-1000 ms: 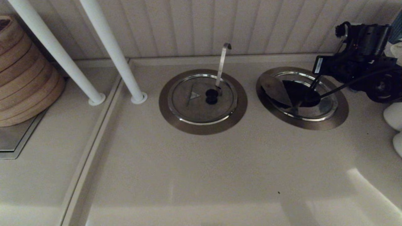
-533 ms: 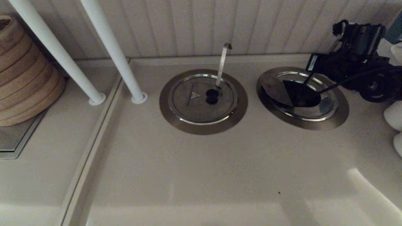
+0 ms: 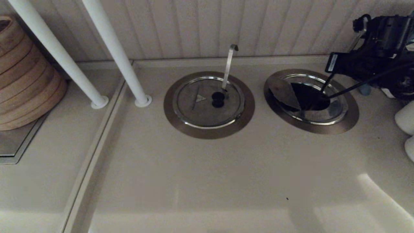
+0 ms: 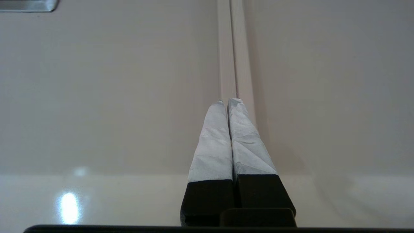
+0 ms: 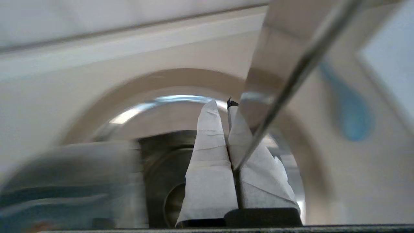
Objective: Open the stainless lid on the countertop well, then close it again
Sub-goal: Stir with a spoon
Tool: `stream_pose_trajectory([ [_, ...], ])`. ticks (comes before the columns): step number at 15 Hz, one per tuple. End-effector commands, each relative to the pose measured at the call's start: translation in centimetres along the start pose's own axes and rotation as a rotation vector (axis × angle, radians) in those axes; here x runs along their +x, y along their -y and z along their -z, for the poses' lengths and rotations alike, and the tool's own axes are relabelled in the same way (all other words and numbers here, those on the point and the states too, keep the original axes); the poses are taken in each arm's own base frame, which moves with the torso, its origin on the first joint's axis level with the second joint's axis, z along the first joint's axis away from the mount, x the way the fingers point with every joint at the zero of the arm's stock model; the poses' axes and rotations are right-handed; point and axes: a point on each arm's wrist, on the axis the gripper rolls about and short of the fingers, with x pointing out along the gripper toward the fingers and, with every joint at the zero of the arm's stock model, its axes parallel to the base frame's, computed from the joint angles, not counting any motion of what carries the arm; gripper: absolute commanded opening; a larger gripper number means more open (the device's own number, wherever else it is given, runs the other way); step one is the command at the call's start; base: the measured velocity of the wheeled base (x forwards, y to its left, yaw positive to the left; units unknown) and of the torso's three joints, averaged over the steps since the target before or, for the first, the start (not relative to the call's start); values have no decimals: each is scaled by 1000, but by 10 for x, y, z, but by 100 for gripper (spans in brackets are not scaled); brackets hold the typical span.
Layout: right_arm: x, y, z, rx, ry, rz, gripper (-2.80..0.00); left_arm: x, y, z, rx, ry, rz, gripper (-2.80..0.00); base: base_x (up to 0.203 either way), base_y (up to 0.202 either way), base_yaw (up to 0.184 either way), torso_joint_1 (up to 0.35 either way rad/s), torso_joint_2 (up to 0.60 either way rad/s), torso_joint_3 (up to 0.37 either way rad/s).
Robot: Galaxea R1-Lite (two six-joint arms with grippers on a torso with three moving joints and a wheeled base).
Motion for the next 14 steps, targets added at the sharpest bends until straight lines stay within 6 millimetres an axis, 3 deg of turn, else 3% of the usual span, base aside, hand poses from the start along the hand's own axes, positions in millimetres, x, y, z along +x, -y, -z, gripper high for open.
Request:
stream_pose_trajectory([
  [1,1,7,1,-25,-14,20,-280,0,0,0,0,-1,-1,-280,0,0,0,0,0,0],
  [8,22,10,16,-58,-20,71,-280,0,0,0,-1,-1,-1,-280,0,0,0,0,0,0],
  [14,25,3,4,73,74,60,-280,0,0,0,-1,-1,-1,-280,0,0,0,0,0,0],
])
